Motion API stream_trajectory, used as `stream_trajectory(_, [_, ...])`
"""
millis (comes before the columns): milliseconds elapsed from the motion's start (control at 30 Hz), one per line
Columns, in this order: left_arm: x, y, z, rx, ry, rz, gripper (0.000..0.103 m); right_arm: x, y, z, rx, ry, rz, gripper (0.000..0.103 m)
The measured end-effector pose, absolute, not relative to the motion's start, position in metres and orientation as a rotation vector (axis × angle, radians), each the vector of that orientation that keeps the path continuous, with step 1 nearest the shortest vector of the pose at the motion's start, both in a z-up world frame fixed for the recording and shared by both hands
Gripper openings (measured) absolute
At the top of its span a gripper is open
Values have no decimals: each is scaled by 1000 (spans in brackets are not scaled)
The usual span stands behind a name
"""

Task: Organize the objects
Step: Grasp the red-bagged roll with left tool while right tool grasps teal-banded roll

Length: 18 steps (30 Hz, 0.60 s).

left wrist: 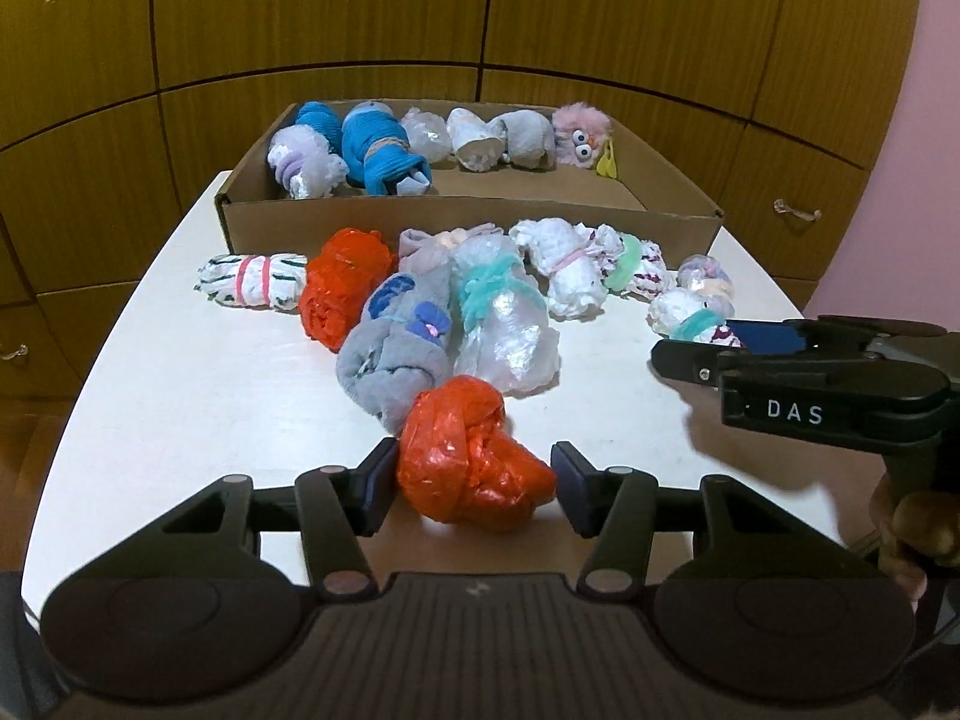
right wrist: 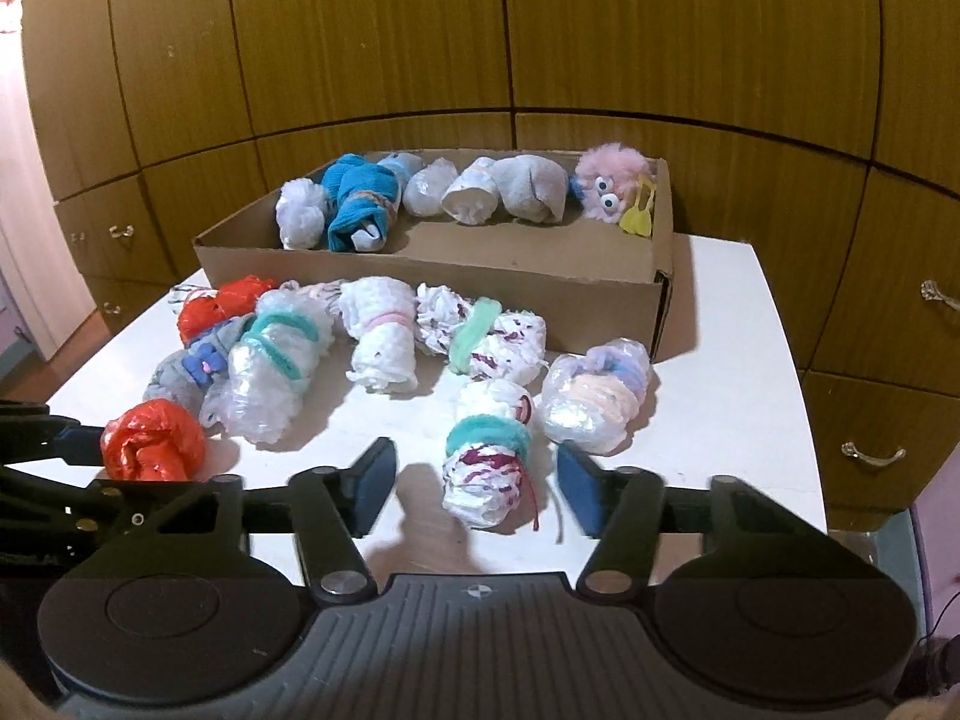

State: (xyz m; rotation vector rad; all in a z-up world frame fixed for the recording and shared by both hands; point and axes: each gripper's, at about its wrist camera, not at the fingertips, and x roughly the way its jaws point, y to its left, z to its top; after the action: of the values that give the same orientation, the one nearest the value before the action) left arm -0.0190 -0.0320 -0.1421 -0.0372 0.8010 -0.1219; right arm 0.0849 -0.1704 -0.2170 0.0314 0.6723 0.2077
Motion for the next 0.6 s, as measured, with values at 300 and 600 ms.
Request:
stream_trajectory(300, [-25,-30,-140,-19,794,-149,49,79,-171,-214,27,659,197,38])
stream_trajectory(600, [-31,-27,-138,9,776,-166,48,72,-173,-208,30,645,201,31])
